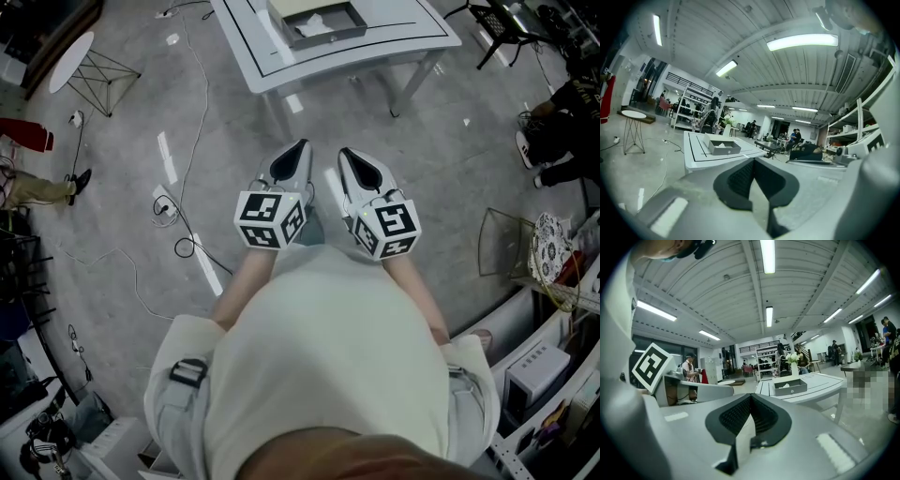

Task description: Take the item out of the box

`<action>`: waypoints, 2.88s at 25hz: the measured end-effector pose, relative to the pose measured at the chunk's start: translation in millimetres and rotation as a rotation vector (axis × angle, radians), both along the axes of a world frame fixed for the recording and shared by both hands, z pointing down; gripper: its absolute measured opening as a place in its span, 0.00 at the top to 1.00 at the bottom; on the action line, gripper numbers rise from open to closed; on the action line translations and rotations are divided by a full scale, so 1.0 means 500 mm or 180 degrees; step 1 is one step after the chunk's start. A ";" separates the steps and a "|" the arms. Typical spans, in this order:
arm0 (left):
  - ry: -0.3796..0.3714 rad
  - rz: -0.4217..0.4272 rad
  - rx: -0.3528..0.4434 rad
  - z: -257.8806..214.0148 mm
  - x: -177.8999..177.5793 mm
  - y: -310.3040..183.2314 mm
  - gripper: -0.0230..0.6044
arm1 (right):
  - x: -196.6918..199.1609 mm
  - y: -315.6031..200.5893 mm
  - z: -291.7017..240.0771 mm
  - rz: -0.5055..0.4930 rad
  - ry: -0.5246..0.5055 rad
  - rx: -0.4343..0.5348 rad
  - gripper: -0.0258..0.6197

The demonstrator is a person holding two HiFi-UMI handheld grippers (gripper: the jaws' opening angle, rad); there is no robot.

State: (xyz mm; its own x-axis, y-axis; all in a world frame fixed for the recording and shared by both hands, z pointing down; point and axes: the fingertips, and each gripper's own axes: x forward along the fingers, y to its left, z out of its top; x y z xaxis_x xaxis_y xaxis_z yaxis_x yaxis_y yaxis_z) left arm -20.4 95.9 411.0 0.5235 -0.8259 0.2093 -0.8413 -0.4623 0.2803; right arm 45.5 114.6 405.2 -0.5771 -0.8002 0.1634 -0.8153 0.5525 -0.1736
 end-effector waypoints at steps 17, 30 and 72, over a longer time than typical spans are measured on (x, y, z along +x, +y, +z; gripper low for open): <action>0.0008 0.0165 -0.0056 -0.016 -0.065 -0.264 0.96 | -0.061 -0.260 -0.033 0.0130 0.0034 0.0048 0.96; 0.0009 0.0328 -0.0090 0.003 -0.100 -0.438 0.96 | -0.102 -0.436 -0.027 0.0291 0.0061 0.0069 0.96; -0.0113 0.0459 -0.0346 0.070 -0.051 -0.800 0.96 | -0.029 -0.810 -0.014 0.0472 0.0082 0.0031 0.96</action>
